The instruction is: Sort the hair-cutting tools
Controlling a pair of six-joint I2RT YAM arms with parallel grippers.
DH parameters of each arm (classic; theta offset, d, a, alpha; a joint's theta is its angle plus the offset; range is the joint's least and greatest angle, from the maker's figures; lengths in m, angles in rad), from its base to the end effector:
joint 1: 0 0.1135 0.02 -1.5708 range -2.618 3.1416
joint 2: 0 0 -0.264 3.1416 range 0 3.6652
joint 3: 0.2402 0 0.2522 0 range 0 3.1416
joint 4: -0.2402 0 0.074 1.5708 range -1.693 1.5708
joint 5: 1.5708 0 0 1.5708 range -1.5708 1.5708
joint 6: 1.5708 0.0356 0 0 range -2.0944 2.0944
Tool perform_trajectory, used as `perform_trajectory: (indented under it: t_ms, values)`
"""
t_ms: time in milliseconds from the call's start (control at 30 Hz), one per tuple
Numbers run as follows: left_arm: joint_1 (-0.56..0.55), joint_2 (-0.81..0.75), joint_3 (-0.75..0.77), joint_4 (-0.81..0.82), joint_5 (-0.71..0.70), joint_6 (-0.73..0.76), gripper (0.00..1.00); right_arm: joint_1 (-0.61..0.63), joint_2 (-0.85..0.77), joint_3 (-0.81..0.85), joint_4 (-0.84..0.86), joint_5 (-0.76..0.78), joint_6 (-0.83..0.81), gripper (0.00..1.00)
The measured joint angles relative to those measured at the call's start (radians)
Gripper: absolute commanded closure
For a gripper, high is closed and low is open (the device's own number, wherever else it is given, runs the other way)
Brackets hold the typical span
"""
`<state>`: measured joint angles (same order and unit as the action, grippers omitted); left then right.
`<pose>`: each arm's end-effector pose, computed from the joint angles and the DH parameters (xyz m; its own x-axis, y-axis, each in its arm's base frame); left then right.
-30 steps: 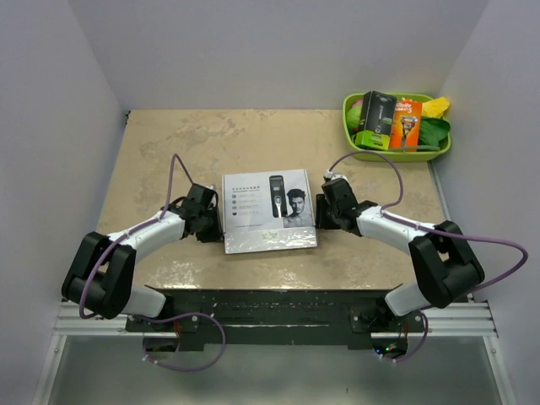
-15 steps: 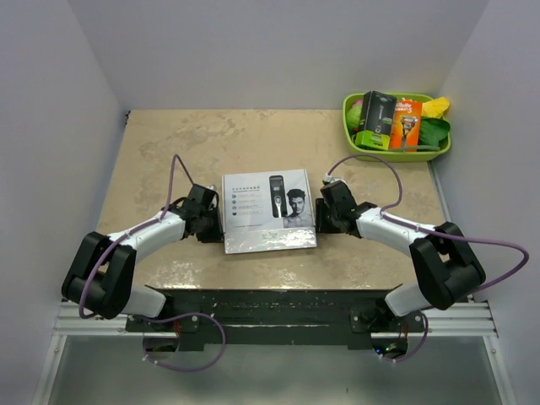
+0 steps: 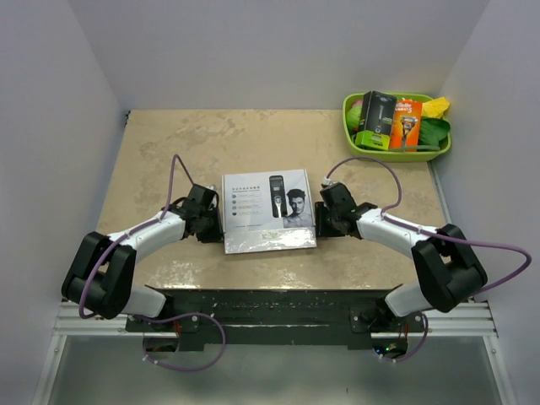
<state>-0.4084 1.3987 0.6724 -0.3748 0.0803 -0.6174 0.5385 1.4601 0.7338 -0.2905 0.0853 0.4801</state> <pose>0.2259 -0.1008 0.1581 -0.9158 -0.2325 -0.3276 -0.1238 0.9392 -0.3204 0.2346 0.1366 0.1650 -0.8658 0.0189 -0.5001 -0.0819 0.9805 0.1787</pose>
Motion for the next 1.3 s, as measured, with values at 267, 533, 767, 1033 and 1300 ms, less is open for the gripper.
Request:
perform_trajectory:
  t_ms: [267,533,767,1033,1300]
  values:
    - [0.0,0.0,0.0,0.0,0.0,0.0,0.8,0.0,-0.03,-0.001,-0.009,-0.018,0.019,0.57]
    - [0.0,-0.002,-0.004,-0.001,-0.001,0.001,0.8,0.0,-0.03,-0.02,0.008,-0.038,0.045,0.57]
    - [0.0,-0.006,-0.008,-0.003,-0.002,0.001,0.8,0.0,-0.03,-0.026,0.015,-0.054,0.055,0.57]
    - [0.0,-0.008,-0.009,-0.005,-0.002,0.001,0.8,0.0,-0.031,-0.032,0.021,-0.06,0.064,0.57]
    - [0.002,-0.009,-0.009,-0.008,0.002,0.001,0.8,0.0,-0.035,-0.041,0.031,-0.076,0.079,0.58]
